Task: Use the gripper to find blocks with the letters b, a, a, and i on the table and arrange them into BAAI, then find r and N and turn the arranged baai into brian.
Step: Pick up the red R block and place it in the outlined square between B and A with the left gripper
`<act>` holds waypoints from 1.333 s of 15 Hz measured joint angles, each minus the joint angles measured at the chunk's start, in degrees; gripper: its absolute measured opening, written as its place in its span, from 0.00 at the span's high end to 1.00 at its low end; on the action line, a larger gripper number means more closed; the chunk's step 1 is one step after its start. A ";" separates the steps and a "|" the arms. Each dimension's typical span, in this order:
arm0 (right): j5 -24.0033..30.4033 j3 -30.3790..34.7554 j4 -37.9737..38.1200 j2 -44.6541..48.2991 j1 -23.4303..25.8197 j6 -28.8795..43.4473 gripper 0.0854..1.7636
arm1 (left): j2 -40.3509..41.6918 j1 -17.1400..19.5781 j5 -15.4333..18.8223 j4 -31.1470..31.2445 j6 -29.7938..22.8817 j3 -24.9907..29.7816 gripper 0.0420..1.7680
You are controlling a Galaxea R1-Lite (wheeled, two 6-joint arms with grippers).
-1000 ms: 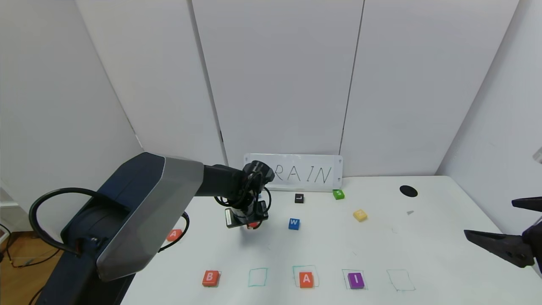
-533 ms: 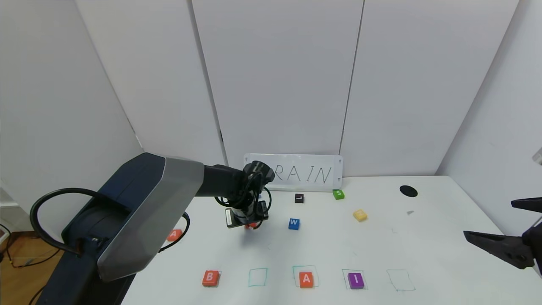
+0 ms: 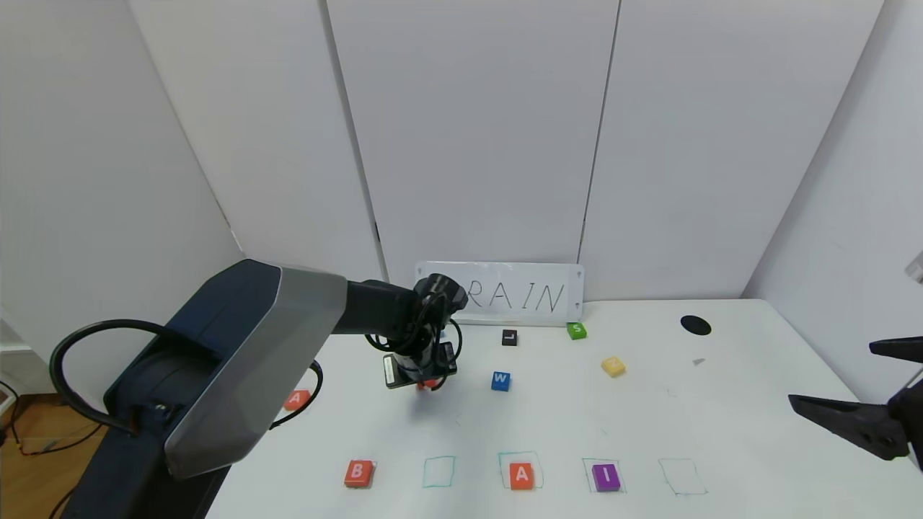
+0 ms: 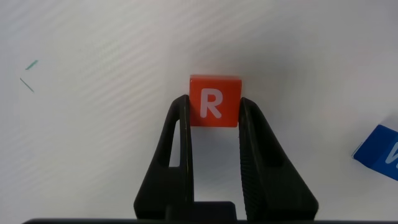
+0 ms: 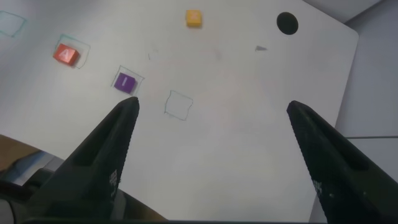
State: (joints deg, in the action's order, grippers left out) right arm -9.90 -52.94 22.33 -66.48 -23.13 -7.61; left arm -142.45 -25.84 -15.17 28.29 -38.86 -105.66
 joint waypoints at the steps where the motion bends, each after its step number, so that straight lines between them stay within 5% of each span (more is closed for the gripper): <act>1: -1.07 0.11 -0.02 -0.02 -0.60 0.06 0.03 | 0.48 -0.01 0.00 0.15 0.00 0.09 0.74; 4: -1.71 0.57 -0.02 -0.11 -1.78 0.13 0.03 | 3.33 -0.59 0.39 0.52 0.55 2.33 0.74; 11: -1.78 0.99 0.00 -0.22 -2.83 0.17 0.03 | 11.96 -5.00 1.21 -2.30 2.41 17.37 0.74; 20: -1.80 1.13 0.00 -0.11 -3.11 0.15 0.03 | 17.55 -9.46 0.41 -18.36 2.06 35.27 0.74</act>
State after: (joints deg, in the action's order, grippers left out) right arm -11.70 -51.81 22.33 -66.59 -26.23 -7.46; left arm -124.89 -35.30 -14.75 9.94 -36.80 -70.39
